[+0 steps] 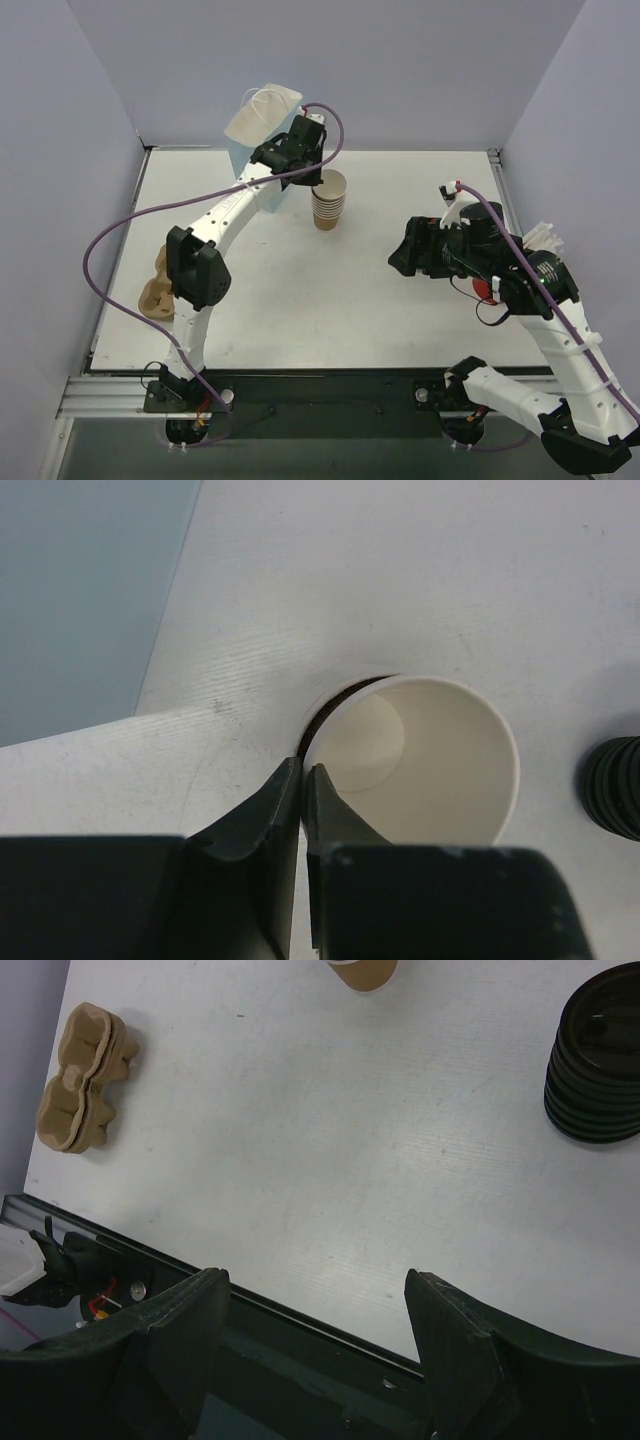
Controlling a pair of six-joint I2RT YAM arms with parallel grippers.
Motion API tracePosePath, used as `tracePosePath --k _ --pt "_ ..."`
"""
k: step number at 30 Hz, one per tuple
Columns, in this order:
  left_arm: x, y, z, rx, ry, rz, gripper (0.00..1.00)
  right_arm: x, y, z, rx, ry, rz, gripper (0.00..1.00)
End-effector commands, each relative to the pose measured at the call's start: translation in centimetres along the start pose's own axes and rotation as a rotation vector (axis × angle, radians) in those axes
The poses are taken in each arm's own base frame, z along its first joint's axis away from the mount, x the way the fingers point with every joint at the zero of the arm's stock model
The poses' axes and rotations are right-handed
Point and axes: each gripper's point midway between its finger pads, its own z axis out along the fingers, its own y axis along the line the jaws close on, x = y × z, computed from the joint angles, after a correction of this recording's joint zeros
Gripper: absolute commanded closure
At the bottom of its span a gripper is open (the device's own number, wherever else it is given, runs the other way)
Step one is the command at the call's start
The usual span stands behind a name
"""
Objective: Pack the takeout coffee
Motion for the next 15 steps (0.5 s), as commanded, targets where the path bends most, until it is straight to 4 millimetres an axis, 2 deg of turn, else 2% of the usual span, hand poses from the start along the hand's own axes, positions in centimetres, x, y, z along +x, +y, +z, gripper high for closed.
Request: tracePosePath --k 1,8,12,15 --pt "-2.9 -1.3 -1.7 0.064 -0.067 -0.032 1.0 -0.5 0.2 -0.5 -0.003 -0.012 -0.004 0.27" --pt "-4.3 -2.6 -3.1 0.128 -0.076 -0.079 1.0 -0.7 0.3 -0.7 -0.002 -0.024 -0.002 0.27" --pt "-5.5 -3.2 -4.7 0.177 -0.093 -0.121 1.0 -0.9 0.4 -0.9 -0.005 -0.031 0.005 0.27" --pt "-7.0 -3.5 -6.7 0.226 -0.124 -0.157 1.0 -1.0 0.4 -1.0 -0.005 -0.034 0.008 0.27"
